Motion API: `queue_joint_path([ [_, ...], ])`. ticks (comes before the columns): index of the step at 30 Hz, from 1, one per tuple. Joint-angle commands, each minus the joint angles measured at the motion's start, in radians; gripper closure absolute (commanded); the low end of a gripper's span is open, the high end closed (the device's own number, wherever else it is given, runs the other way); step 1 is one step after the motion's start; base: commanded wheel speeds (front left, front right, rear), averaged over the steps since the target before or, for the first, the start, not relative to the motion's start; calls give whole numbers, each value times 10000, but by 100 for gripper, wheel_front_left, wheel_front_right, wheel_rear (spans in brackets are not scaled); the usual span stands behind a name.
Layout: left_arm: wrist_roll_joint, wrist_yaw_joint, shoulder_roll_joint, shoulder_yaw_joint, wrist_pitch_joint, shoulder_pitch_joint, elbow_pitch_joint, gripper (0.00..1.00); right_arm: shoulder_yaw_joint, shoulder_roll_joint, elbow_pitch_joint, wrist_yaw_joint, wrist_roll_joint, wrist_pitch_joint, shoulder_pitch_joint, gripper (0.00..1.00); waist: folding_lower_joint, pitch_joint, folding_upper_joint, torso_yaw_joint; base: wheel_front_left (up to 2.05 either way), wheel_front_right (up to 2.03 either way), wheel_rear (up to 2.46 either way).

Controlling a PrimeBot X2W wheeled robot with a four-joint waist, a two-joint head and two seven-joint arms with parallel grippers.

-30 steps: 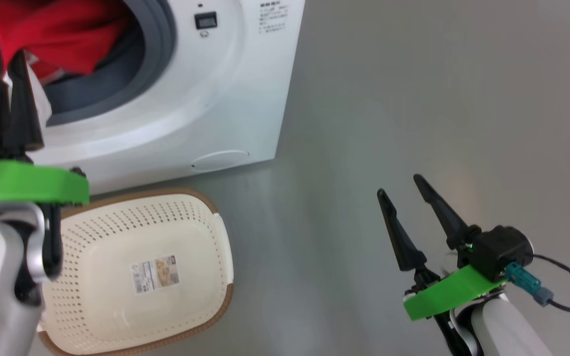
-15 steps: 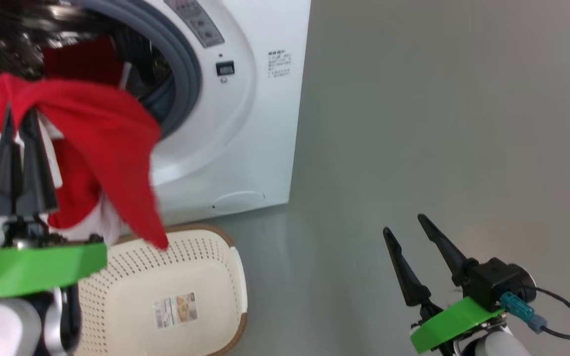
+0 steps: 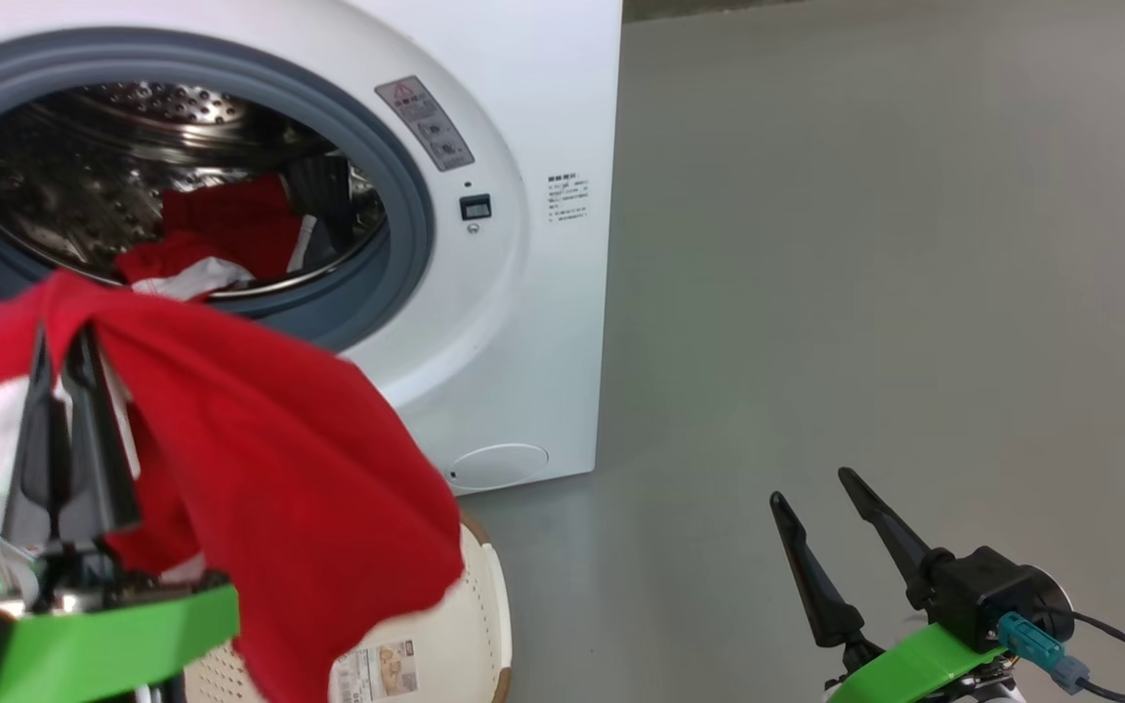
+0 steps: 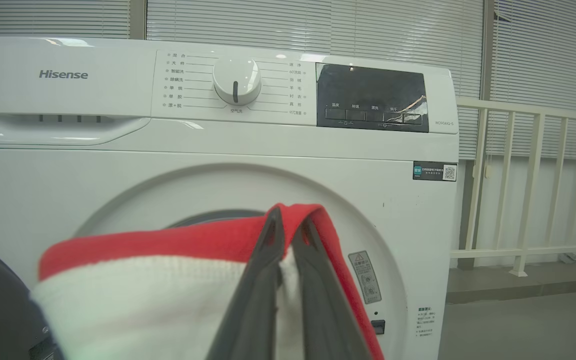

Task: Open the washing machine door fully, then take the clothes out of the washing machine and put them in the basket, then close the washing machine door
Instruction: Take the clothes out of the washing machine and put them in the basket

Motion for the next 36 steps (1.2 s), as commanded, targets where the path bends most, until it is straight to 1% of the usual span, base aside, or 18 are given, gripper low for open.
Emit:
queue_joint_path([
  [1, 115, 99, 158, 468, -123, 102, -246, 100, 193, -58, -333, 4, -123, 28, -12, 0, 0, -140, -1, 63, 0, 0, 0],
  [4, 29, 132, -43, 506, -176, 661, -74, 100, 189, -58, -433, 4, -164, 99, 83, 0, 0, -196, -1, 34, 0, 0, 0],
  [10, -117, -12, -525, 498, -240, 1558, 373, 100, 138, -58, -634, 4, -215, 192, 190, 0, 0, -92, -1, -6, 0, 0, 0],
  [11, -117, -12, -525, 498, -240, 1558, 373, 100, 138, -58, -634, 4, -215, 192, 190, 0, 0, -92, -1, -6, 0, 0, 0],
  [16, -112, -300, -1087, 592, -258, 1920, 1028, 100, 78, -58, -813, 4, -266, 235, 110, 0, 0, 279, -1, -47, 0, 0, 0],
  [21, 98, -919, -1841, 813, -261, 1790, 1920, 100, -20, -58, -1009, 4, -351, 260, -76, 0, 0, 894, -1, -100, 0, 0, 0],
  [28, 659, -2111, -2871, 1565, -262, 925, 3550, 100, -92, -58, -1256, 4, -393, 211, -499, 0, 0, 2026, -1, -268, 0, 0, 0],
  [32, 1098, -2792, -3328, 2165, -263, 231, 4604, 100, -115, -58, -1371, 4, -392, 149, -781, 0, 0, 2743, -1, -383, 0, 0, 0],
  [36, 1513, -3336, -3611, 2699, -263, -401, 5831, 100, -97, -58, -1442, 4, -347, 56, -1071, 0, 0, 3389, -1, -517, 0, 0, 0],
])
